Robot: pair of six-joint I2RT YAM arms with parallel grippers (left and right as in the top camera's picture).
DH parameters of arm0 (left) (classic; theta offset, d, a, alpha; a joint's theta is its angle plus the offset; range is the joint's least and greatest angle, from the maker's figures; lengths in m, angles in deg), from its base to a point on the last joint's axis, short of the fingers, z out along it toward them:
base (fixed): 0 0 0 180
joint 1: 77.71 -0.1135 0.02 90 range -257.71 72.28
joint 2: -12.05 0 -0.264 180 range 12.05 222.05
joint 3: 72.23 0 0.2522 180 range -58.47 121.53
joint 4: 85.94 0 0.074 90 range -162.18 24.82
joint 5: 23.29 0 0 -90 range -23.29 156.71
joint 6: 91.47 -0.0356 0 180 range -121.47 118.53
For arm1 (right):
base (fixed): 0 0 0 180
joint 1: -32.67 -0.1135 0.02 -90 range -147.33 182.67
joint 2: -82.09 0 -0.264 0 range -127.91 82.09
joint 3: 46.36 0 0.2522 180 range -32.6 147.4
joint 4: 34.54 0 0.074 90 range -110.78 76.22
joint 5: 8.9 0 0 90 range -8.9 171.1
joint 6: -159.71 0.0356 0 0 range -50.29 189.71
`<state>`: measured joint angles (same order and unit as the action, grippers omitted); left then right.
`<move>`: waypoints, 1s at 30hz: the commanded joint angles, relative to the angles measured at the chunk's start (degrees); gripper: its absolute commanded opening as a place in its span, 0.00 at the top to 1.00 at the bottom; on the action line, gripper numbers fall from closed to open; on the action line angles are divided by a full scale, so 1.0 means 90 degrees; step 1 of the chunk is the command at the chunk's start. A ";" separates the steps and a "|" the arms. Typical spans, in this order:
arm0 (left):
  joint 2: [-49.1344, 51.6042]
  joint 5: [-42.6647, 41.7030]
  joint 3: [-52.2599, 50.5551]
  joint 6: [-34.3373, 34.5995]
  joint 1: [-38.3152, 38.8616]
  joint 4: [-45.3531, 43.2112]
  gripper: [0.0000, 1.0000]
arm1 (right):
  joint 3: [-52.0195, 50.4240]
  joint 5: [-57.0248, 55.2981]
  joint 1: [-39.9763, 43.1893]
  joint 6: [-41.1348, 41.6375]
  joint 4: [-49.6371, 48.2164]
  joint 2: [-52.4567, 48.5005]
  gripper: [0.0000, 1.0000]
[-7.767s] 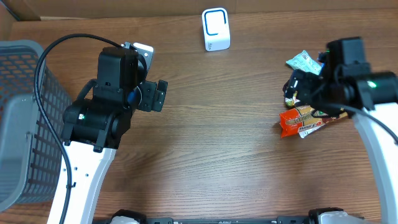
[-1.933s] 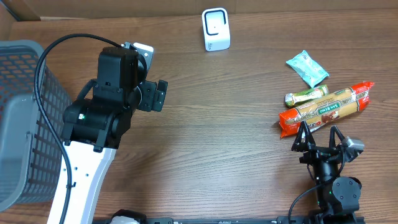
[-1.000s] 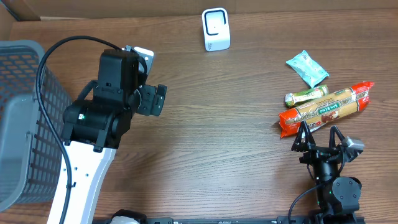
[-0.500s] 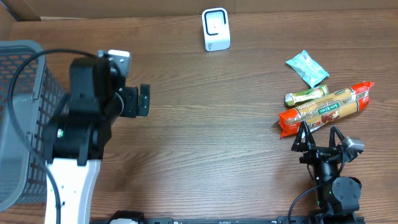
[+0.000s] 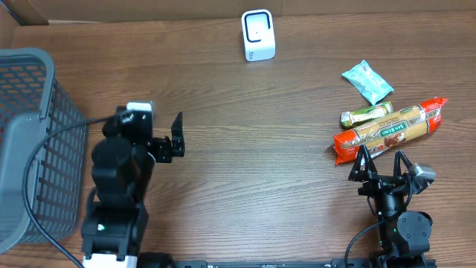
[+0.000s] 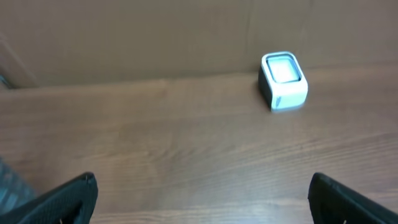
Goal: Scan the item barcode
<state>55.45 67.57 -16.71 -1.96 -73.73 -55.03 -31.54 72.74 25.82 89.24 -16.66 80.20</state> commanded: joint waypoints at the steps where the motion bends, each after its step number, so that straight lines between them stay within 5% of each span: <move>1: -0.0238 -0.0233 -0.0792 0.0078 -0.0036 -0.0690 0.00 | -0.0066 -0.0068 -0.0034 0.0036 -0.0019 0.0000 0.00; 11: -0.1054 -0.0430 -0.3055 0.0032 -0.0036 -0.3155 0.00 | -0.0066 -0.0068 -0.0034 0.0036 -0.0019 0.0000 0.00; 21: -0.2771 -0.0355 -0.4612 -0.0313 -0.0041 -0.3172 0.00 | -0.0066 -0.0068 -0.0034 0.0036 -0.0019 0.0000 0.00; 30: -0.4044 -0.0352 -0.4609 -0.1071 -0.0075 -0.1506 0.00 | -0.0066 -0.0068 -0.0034 0.0036 -0.0019 0.0000 0.00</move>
<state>22.66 64.73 -57.89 -7.76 -73.75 -72.89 -31.54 72.72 25.82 89.24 -16.63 80.15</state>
